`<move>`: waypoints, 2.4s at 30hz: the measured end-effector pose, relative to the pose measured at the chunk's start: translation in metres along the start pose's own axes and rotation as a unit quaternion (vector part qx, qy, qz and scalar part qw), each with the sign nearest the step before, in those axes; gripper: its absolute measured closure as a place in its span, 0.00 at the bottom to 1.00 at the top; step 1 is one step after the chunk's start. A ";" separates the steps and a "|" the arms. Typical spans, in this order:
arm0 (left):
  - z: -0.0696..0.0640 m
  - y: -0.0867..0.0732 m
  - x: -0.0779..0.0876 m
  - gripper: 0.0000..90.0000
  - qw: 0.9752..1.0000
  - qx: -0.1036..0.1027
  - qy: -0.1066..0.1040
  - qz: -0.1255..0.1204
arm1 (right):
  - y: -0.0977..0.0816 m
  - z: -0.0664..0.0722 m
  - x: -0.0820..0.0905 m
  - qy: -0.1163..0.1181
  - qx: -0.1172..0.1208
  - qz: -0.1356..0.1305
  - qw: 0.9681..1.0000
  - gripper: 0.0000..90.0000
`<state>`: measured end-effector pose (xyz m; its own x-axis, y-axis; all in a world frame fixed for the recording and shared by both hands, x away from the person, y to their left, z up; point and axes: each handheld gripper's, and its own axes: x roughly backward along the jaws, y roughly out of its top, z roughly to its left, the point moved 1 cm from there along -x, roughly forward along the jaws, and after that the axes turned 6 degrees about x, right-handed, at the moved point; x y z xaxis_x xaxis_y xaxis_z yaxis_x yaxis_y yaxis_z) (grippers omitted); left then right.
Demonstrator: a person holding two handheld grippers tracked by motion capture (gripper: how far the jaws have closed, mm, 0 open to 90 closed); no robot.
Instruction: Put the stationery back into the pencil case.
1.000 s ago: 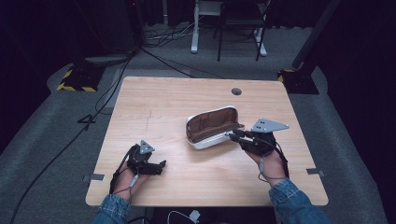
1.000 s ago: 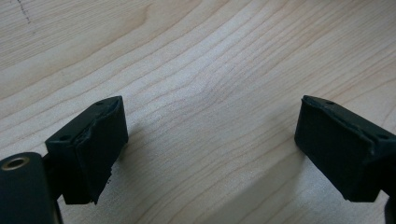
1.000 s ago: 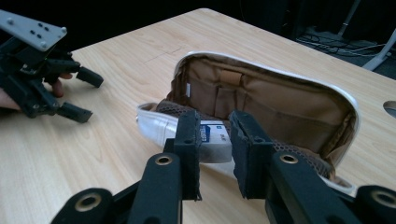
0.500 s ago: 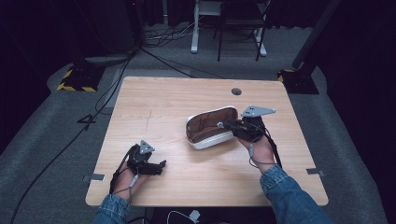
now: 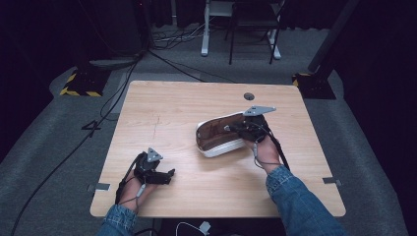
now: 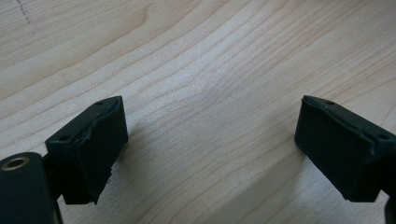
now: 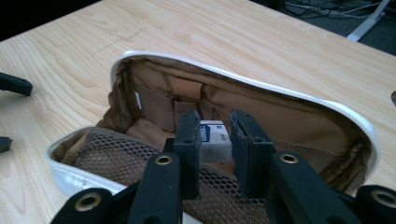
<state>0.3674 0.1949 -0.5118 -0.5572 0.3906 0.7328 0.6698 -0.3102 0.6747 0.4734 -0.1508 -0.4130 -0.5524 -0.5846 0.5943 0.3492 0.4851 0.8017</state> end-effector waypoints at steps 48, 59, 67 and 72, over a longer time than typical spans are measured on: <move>0.000 -0.001 0.000 0.11 1.000 0.001 0.000 -0.001 | -0.015 0.009 0.069 0.008 0.008 -0.051 0.999 0.58; -0.001 0.000 0.000 0.11 1.000 0.005 -0.001 0.001 | -0.037 0.004 0.099 0.004 -0.010 -0.055 0.998 0.49; -0.001 0.000 0.000 0.11 1.000 0.005 -0.001 0.001 | -0.060 -0.002 0.118 -0.007 -0.027 -0.046 0.999 0.44; -0.001 0.000 0.000 0.11 1.000 0.004 -0.001 0.001 | -0.075 -0.004 0.129 -0.011 -0.045 -0.054 0.997 0.42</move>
<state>0.3677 0.1942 -0.5118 -0.5552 0.3911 0.7340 0.6747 -0.3042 0.6725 0.3791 -0.2652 -0.3965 -0.6071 -0.6146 0.5038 0.3536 0.3589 0.8638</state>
